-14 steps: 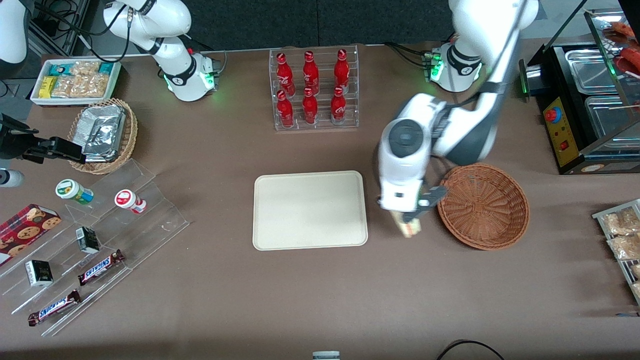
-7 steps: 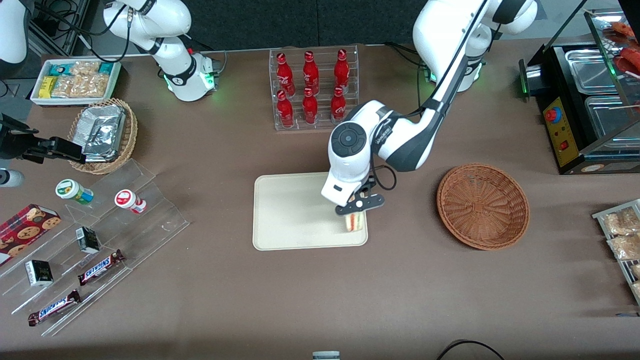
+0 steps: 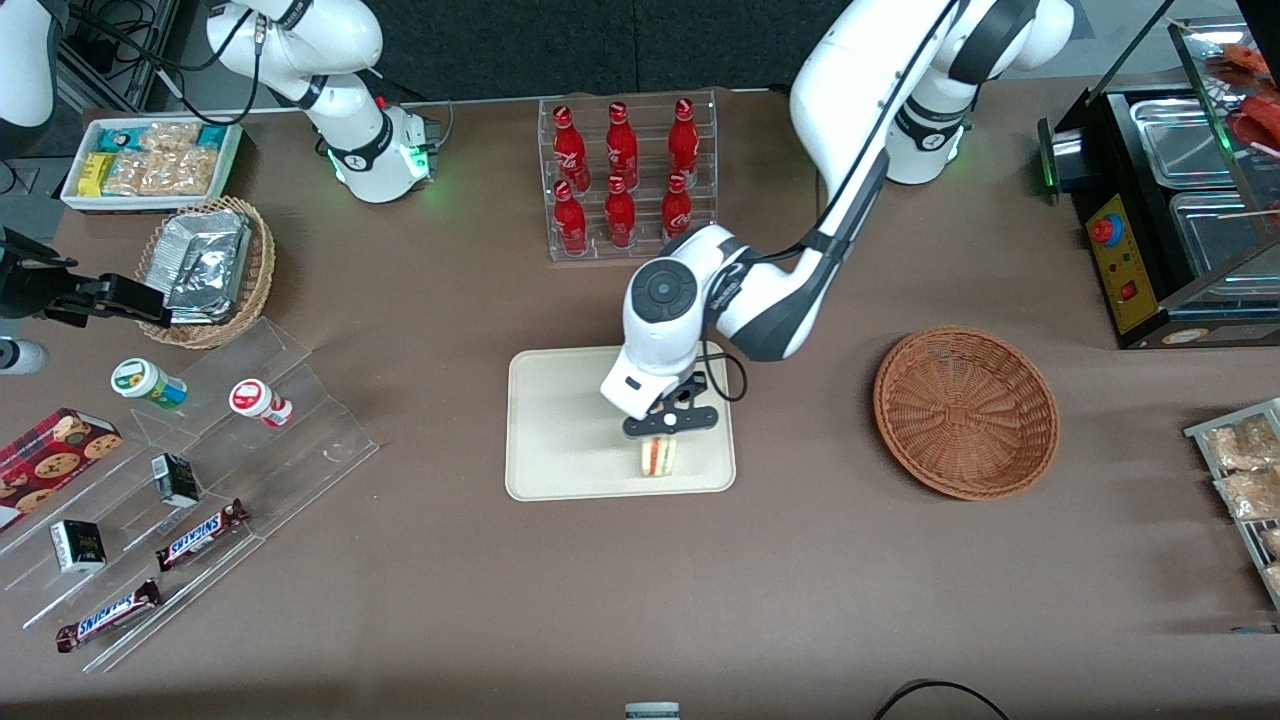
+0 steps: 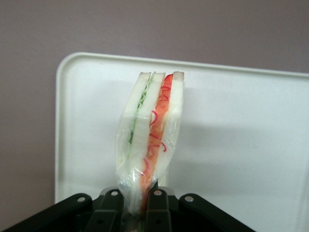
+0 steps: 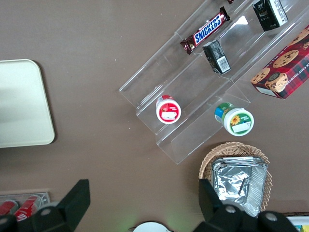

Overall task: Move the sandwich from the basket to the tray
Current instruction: 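Lower the sandwich onto the tray and open the left gripper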

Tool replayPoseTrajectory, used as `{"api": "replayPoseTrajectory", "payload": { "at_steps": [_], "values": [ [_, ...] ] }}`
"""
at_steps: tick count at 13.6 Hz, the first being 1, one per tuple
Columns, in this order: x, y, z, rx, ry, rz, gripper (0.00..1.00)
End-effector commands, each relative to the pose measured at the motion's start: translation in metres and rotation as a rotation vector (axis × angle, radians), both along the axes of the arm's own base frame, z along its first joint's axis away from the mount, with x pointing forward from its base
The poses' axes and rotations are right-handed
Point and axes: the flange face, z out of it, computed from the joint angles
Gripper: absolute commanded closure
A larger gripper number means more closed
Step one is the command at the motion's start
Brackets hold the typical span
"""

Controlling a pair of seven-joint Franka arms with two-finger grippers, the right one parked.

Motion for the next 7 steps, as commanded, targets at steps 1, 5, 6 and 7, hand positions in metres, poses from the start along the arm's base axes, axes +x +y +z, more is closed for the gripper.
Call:
{"api": "replayPoseTrajectory", "payload": {
  "at_steps": [1, 5, 6, 7],
  "values": [
    [0.000, -0.012, -0.005, -0.004, -0.002, -0.012, 1.00],
    [-0.005, -0.017, -0.010, 0.002, 0.005, 0.021, 1.00],
    [-0.011, -0.022, -0.011, 0.006, 0.009, 0.015, 1.00],
    [-0.013, -0.025, -0.012, 0.007, 0.011, 0.026, 1.00]
  ]
}}
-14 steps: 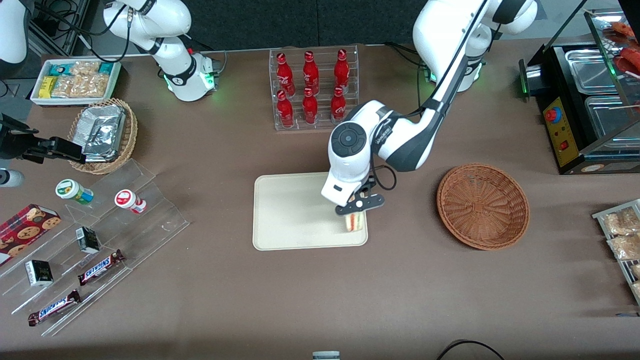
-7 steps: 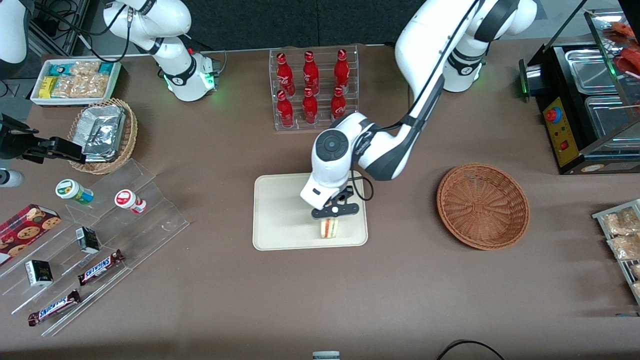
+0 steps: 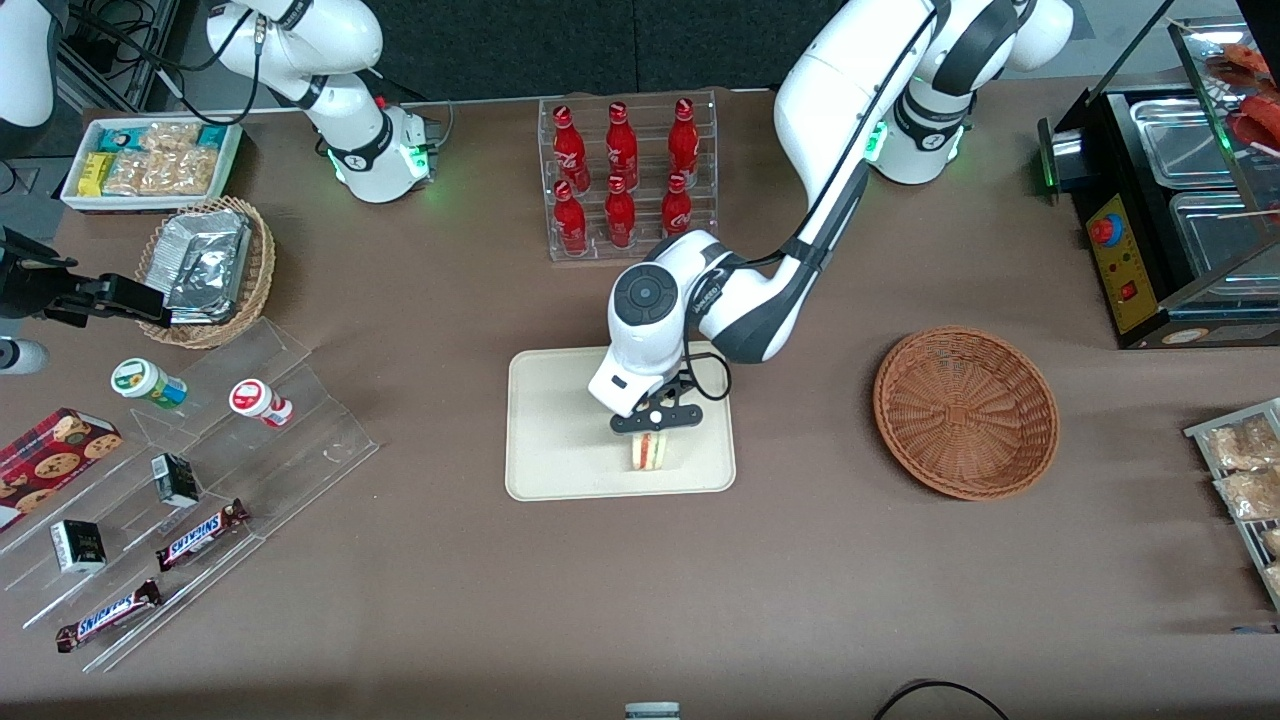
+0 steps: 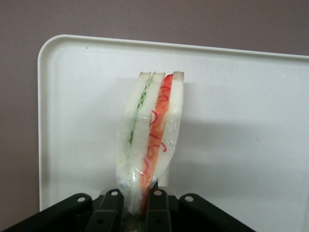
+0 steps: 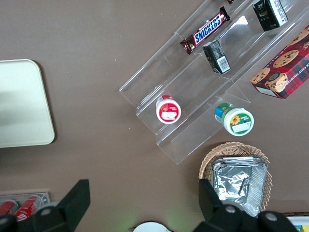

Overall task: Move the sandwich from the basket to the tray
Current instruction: 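Lower the sandwich onto the tray and open the left gripper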

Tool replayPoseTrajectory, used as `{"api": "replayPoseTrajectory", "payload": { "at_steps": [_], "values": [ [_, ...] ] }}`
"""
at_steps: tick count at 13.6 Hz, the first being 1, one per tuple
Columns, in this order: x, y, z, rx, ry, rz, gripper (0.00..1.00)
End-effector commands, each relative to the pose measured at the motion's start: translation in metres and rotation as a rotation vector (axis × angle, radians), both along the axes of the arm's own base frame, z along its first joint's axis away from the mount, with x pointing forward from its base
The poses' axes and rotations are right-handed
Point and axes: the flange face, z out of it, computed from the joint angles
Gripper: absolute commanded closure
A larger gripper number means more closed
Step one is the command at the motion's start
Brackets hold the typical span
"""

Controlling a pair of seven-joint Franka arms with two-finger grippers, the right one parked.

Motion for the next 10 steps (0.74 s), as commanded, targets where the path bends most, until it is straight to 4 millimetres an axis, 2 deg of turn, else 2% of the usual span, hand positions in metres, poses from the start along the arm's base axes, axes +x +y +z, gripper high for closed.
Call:
{"api": "replayPoseTrajectory", "payload": {
  "at_steps": [1, 3, 4, 5, 6, 8, 9, 10],
  "values": [
    [-0.0036, -0.0119, -0.0025, 0.005, -0.001, 0.040, 1.00],
    [-0.0043, -0.0128, -0.0063, 0.007, 0.001, 0.041, 0.98],
    [-0.0055, -0.0129, -0.0076, 0.008, 0.004, 0.040, 0.80],
    [-0.0061, -0.0124, -0.0102, 0.012, 0.007, 0.040, 0.72],
    [-0.0061, -0.0124, -0.0112, 0.011, 0.008, 0.041, 0.41],
    [-0.0050, -0.0120, -0.0094, 0.009, 0.006, 0.042, 0.09],
    [-0.0049, -0.0120, -0.0082, 0.008, 0.005, 0.042, 0.02],
    [-0.0032, -0.0110, -0.0054, 0.004, 0.004, 0.047, 0.02]
  ]
}}
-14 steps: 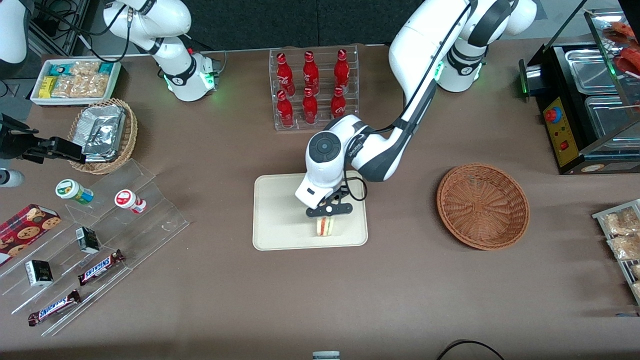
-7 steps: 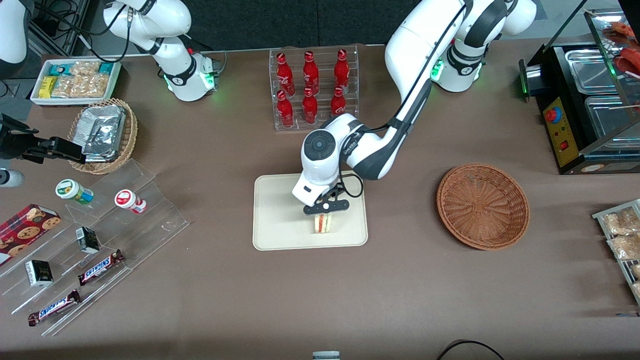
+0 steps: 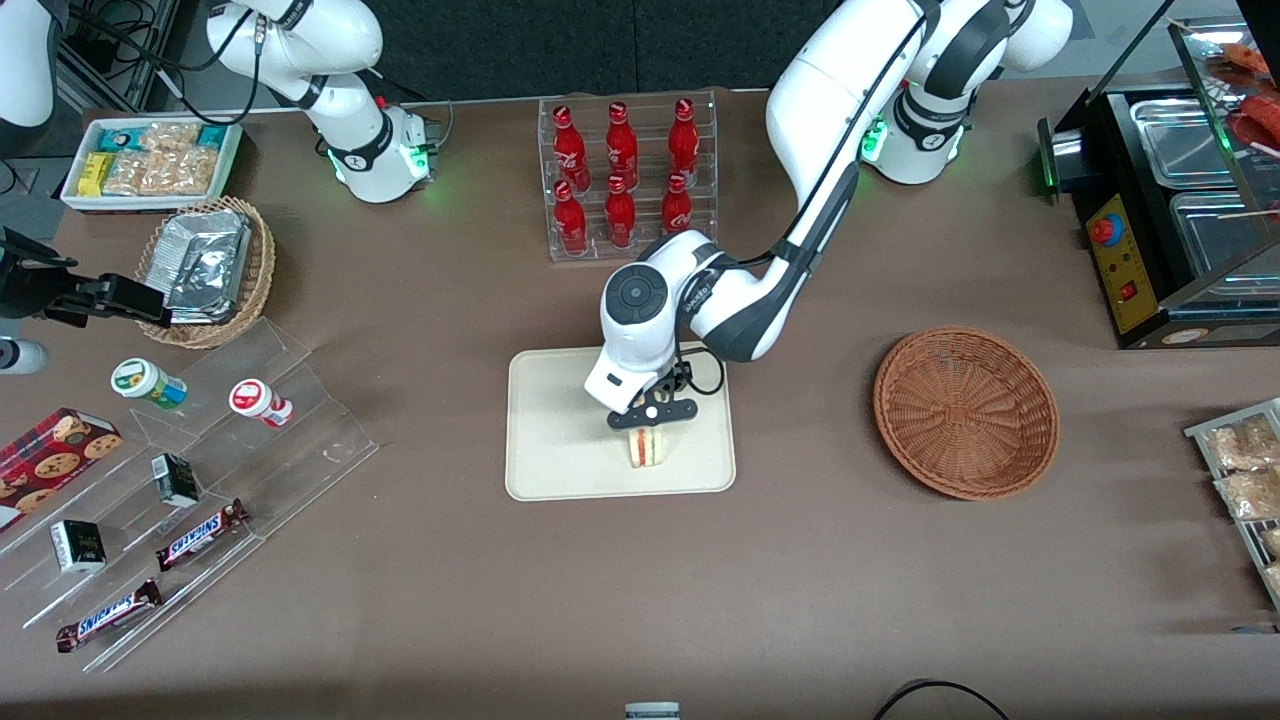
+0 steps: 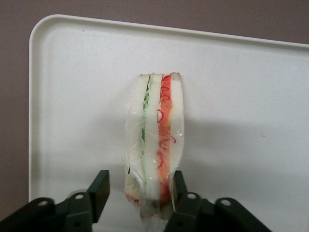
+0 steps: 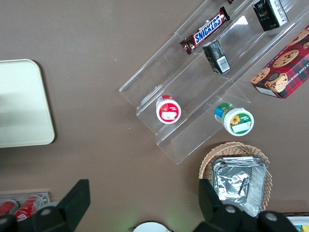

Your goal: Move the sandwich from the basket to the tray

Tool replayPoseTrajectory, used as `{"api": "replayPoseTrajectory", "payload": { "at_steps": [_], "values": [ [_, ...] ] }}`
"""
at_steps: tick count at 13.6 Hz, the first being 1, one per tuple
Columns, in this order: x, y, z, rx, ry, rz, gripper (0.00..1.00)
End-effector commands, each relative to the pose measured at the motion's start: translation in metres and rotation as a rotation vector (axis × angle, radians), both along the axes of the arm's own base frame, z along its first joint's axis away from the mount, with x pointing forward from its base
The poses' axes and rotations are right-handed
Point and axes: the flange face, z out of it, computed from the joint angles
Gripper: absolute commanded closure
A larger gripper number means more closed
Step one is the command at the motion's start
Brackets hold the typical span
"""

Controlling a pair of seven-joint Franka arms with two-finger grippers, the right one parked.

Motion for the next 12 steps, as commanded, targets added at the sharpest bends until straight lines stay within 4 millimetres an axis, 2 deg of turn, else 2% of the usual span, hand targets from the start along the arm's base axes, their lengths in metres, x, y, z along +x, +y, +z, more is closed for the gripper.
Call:
{"api": "replayPoseTrajectory", "payload": {
  "at_steps": [1, 4, 5, 8, 12],
  "values": [
    [0.005, -0.004, 0.015, -0.012, -0.013, 0.021, 0.02],
    [0.012, 0.008, 0.065, -0.012, -0.021, 0.042, 0.01],
    [0.019, 0.018, 0.093, -0.021, -0.033, 0.061, 0.01],
    [0.031, 0.056, 0.171, -0.038, -0.046, 0.148, 0.01],
    [0.044, 0.119, 0.249, -0.019, -0.072, 0.262, 0.01]
  ]
}}
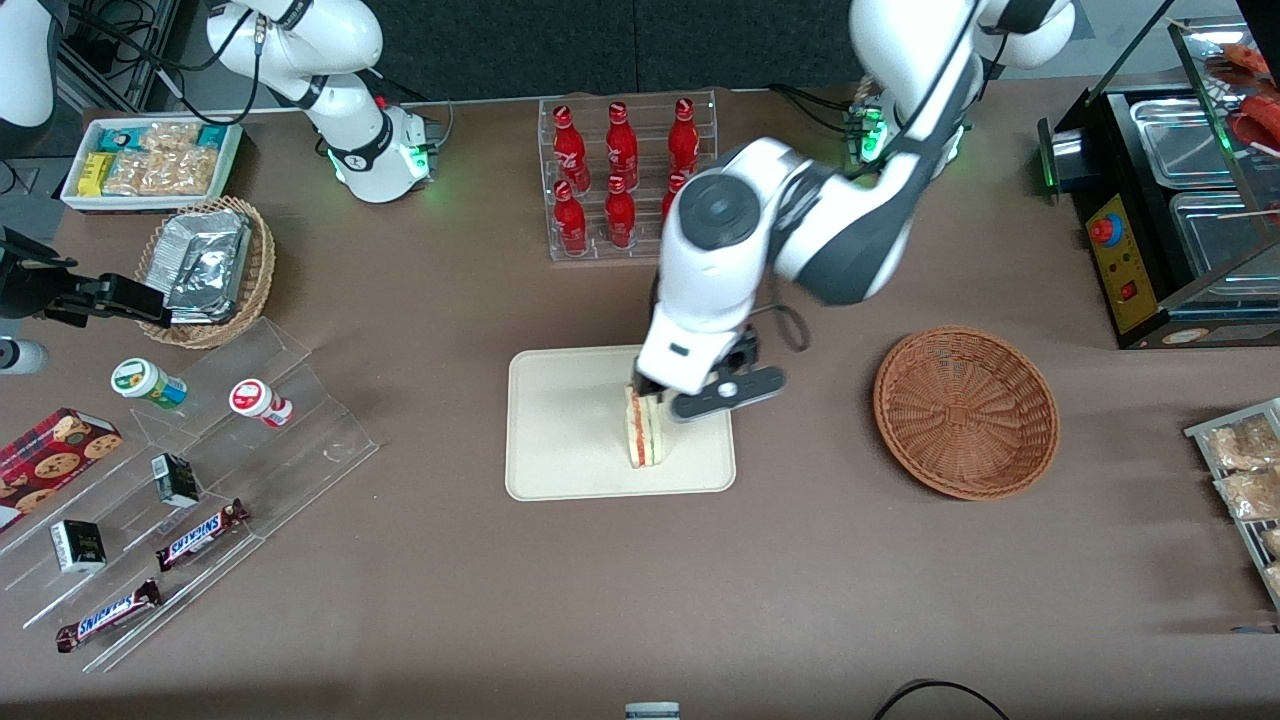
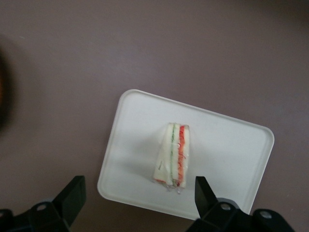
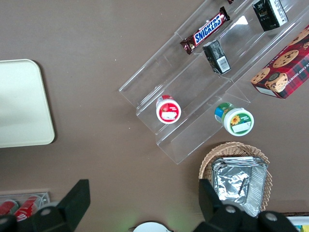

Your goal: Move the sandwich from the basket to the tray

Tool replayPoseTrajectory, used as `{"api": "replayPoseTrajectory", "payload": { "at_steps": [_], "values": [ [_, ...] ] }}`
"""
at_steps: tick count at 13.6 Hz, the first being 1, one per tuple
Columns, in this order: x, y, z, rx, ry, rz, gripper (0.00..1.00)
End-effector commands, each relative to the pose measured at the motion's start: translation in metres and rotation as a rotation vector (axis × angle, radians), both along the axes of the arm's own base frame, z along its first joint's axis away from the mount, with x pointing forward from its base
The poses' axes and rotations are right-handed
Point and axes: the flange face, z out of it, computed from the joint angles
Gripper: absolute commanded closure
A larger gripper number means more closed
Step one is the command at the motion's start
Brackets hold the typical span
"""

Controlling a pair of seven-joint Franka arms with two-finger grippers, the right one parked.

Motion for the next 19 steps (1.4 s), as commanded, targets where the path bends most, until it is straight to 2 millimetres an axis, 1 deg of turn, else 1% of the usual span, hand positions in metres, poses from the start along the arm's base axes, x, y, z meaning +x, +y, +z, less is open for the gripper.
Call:
{"api": "replayPoseTrajectory", "payload": {
  "at_steps": [1, 3, 5, 7, 10, 11, 14, 16, 17, 19],
  "values": [
    [-0.001, 0.048, 0.046, 0.026, 0.008, 0.084, 0.01],
    [0.000, 0.095, 0.079, 0.063, 0.035, 0.109, 0.01],
    [0.002, 0.136, 0.097, 0.087, 0.077, 0.081, 0.01],
    [0.003, 0.168, 0.113, 0.097, 0.097, 0.057, 0.01],
    [0.002, 0.232, 0.136, 0.097, 0.123, 0.005, 0.01],
    [-0.003, 0.257, 0.144, 0.086, 0.132, -0.026, 0.01],
    [-0.026, 0.306, 0.166, 0.066, 0.126, -0.111, 0.01],
    [-0.044, 0.335, 0.172, 0.060, 0.139, -0.184, 0.01],
    [-0.049, 0.350, 0.174, 0.058, 0.141, -0.203, 0.01],
    [-0.057, 0.368, 0.176, 0.054, 0.155, -0.250, 0.01]
  ]
}}
